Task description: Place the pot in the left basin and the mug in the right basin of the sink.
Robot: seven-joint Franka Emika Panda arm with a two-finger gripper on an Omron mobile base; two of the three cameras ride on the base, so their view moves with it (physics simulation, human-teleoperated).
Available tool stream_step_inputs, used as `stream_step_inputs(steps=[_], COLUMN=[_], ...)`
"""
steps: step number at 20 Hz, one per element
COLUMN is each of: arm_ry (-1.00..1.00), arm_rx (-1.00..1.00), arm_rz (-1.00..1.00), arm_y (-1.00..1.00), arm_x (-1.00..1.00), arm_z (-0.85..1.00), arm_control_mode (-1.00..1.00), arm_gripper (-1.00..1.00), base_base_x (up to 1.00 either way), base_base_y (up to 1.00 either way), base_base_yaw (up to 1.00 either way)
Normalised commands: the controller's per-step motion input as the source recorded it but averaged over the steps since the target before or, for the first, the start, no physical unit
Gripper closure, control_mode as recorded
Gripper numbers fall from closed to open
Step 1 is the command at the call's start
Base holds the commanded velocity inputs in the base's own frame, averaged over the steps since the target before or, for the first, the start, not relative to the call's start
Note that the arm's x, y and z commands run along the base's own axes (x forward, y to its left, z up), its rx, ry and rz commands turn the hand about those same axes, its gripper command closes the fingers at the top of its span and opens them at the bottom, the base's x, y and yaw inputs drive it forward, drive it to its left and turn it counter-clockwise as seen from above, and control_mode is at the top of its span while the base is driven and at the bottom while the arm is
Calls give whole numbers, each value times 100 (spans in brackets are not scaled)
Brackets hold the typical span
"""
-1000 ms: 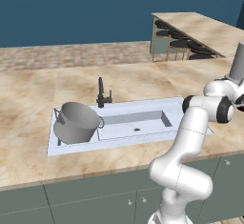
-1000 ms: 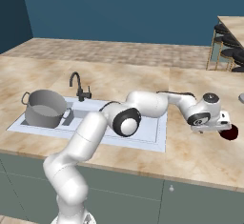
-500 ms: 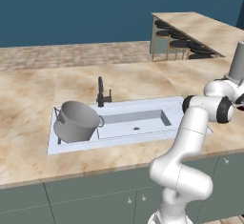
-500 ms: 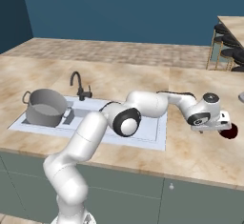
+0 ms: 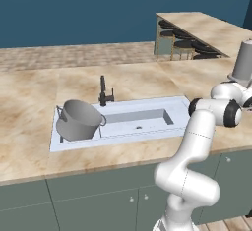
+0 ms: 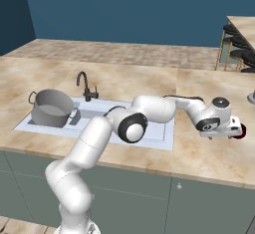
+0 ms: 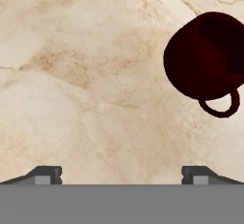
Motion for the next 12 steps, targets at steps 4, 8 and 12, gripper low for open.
stream_step_inputs(steps=[4, 8, 12], arm_ry=[0, 0, 0], arm_rx=[0, 0, 0], arm_rz=[0, 0, 0], arm_y=[0, 0, 0], arm_x=[0, 0, 0], arm_z=[0, 0, 0], arm_control_mode=[100, 100, 100], arm_gripper=[-100, -100, -100], base_base_x=[0, 0, 0], base_base_y=[-21, -36, -49], base_base_yaw=[0, 0, 0])
